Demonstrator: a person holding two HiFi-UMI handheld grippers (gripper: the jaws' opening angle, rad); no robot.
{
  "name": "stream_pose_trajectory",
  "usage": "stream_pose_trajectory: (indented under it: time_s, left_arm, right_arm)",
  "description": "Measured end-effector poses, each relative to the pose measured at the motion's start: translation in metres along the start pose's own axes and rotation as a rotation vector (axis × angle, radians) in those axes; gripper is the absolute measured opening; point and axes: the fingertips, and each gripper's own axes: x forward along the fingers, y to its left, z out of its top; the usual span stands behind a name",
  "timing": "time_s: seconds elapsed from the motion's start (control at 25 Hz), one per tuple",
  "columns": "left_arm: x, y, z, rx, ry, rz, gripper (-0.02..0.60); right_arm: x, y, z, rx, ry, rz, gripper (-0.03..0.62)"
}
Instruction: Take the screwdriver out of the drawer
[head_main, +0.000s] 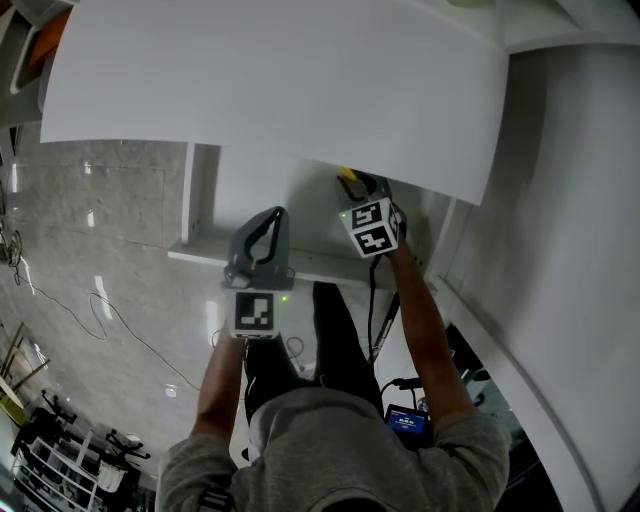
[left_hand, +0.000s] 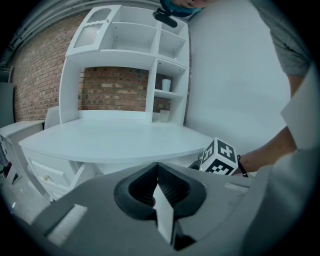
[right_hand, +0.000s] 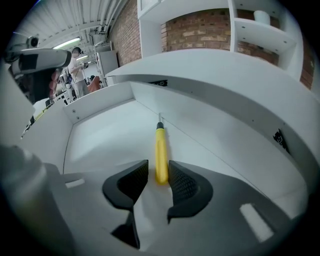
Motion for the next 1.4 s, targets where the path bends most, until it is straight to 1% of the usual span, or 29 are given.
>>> stream_pose_trajectory:
  time_s: [0.12,0.24,0.44,0.56,0.76,0.88,0.96,1.2,1.4]
  left_arm:
    - [-0.001,-0.002,-0.001,0.012,0.009,-0.002,0.012]
    - [-0.003,-0.003,-0.001,0.016,0.012,0.002,0.012]
    - [-0.005,-0.001,-0.002,0.011,0.012,0.008,0.012]
    - [-0.007,0.002,0.000,0.032,0.004,0.007,0.011]
    - [-0.014,0.004,0.001,0.025,0.004,0.016,0.012]
    - [-0.017,0.003,0.005,0.042,-0.015,0.015,0.012]
    - [-0.020,0.003,0.005,0.049,-0.014,0.015,0.012]
    - [-0.035,0.004,0.006,0.028,-0.024,0.025,0.012]
    - [-0.048,0.000,0.010,0.049,-0.037,0.021,0.012]
  right_arm:
    - [0.000,0.004,-0.001,-0.006,0.007,0.005,0.096]
    - [0.000,0.006,-0.001,-0.020,0.009,0.004,0.084]
    - [0.000,0.011,-0.003,-0.029,0.010,0.041,0.080]
    - [-0.002,0.014,-0.004,-0.037,0.015,0.053,0.080]
    - [-0.010,0.022,0.001,-0.057,-0.002,0.070,0.078]
    - [-0.016,0.029,0.003,-0.071,-0.011,0.082,0.080]
    - [-0.021,0.033,0.004,-0.080,-0.020,0.086,0.080]
    - [-0.034,0.051,0.008,-0.116,-0.034,0.098,0.080]
    - [-0.052,0.065,0.013,-0.132,-0.060,0.102,0.080]
